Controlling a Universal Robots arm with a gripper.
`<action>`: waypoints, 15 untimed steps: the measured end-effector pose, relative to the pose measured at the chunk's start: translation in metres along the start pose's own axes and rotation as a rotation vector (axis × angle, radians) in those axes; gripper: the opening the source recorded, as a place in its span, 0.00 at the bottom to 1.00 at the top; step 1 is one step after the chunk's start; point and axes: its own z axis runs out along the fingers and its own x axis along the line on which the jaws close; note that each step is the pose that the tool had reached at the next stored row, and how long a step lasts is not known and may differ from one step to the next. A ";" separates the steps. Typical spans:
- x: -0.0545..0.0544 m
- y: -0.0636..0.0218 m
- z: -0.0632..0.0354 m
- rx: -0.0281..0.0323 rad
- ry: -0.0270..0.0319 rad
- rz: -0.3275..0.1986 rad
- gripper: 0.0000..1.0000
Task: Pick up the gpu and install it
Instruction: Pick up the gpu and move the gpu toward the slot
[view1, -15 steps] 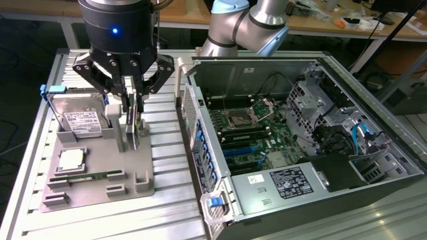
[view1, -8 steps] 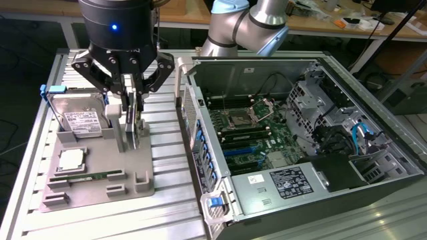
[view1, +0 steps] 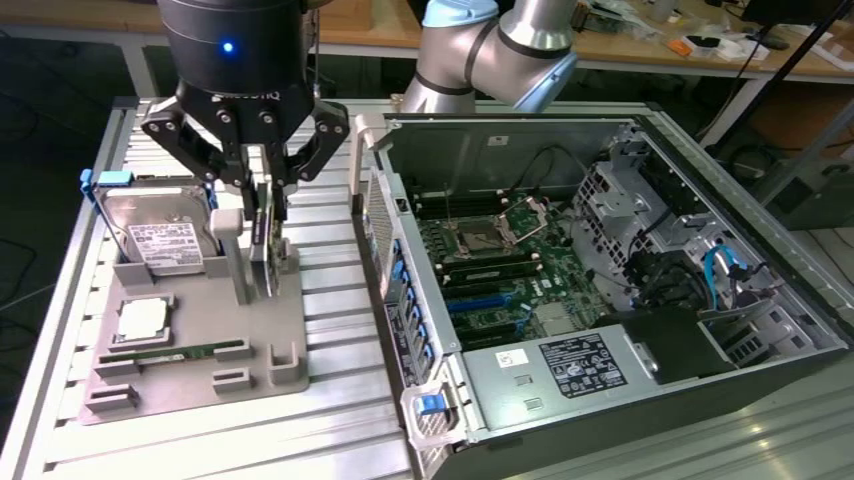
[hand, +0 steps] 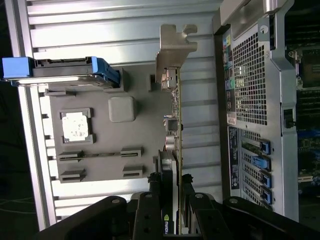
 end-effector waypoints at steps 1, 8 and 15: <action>0.000 0.0000 -0.0007 0.0017 -0.0001 0.000 0.27; 0.000 0.0005 -0.0031 0.0093 -0.0008 0.000 0.27; 0.000 0.0011 -0.0053 0.0178 -0.0014 0.000 0.27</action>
